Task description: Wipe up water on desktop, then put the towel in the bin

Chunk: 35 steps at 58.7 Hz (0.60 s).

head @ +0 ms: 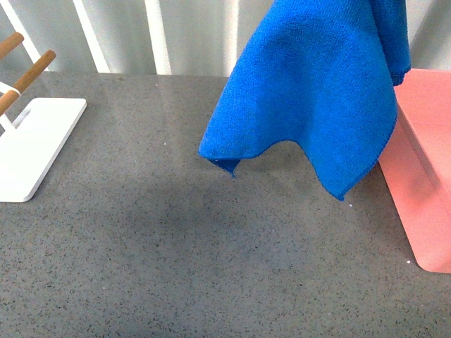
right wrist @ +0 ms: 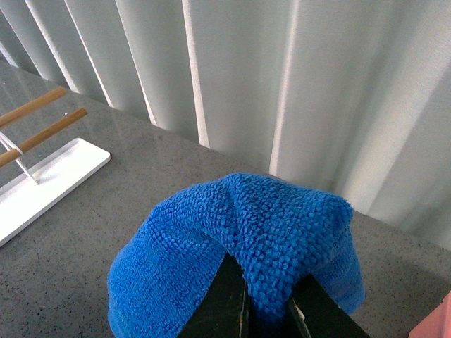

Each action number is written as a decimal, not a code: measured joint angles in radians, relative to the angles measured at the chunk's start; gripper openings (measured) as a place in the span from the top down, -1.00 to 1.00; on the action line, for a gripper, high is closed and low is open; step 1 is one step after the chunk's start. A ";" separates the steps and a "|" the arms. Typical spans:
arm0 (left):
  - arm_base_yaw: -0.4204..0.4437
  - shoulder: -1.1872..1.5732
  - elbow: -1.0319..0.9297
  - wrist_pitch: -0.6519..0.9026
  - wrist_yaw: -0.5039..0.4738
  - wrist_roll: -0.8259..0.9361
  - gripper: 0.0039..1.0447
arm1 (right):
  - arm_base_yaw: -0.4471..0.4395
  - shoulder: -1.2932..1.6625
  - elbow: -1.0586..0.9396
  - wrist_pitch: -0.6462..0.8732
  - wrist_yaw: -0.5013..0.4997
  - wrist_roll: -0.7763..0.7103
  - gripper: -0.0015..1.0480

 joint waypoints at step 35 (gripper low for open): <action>-0.001 -0.233 -0.014 -0.187 -0.001 0.000 0.93 | 0.000 -0.011 0.000 -0.026 0.011 -0.015 0.93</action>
